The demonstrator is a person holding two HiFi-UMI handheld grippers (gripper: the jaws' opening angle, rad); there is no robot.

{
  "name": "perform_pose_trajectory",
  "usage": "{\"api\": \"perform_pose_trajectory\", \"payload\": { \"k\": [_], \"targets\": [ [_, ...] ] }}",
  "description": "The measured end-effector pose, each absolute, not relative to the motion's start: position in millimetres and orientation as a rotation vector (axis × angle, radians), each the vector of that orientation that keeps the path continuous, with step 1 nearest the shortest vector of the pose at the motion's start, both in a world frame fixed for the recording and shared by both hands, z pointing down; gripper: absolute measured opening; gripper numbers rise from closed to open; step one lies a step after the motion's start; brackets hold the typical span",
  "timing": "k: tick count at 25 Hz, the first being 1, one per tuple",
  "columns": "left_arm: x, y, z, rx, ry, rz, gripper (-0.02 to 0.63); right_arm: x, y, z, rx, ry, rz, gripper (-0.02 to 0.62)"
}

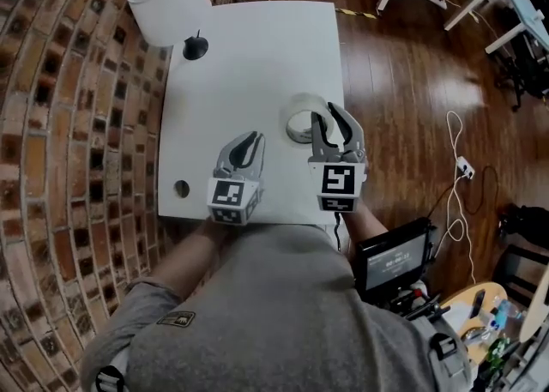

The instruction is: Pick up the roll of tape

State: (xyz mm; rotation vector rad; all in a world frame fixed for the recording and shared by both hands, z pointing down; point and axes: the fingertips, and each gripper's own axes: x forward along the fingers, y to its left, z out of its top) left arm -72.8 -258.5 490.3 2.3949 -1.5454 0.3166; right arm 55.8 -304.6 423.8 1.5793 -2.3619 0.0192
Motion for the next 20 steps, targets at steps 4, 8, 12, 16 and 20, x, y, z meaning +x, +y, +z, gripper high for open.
{"api": "perform_pose_trajectory", "payload": {
  "k": [4, 8, 12, 16, 20],
  "targets": [
    [-71.2, -247.2, 472.8, 2.388, -1.620, 0.265, 0.033, 67.4, -286.3, 408.4, 1.590, -2.409, 0.012, 0.114],
    [-76.1, -236.2, 453.8, 2.387, -1.714, 0.256, 0.018, 75.0, -268.5, 394.3, 1.608, -2.466, 0.021, 0.114],
    [-78.2, -224.6, 432.8, 2.398, -1.750, 0.169, 0.012, 76.1, -253.7, 381.0, 1.613, -2.499, 0.007, 0.114],
    [-83.2, -210.8, 421.7, 2.409, -1.752, 0.120, 0.011, 73.2, -237.0, 372.7, 1.635, -2.512, 0.013, 0.114],
    [-94.1, -195.5, 410.9, 2.436, -1.748, 0.068, 0.008, 59.7, -212.2, 353.8, 1.662, -2.543, -0.010, 0.114]
  ]
}}
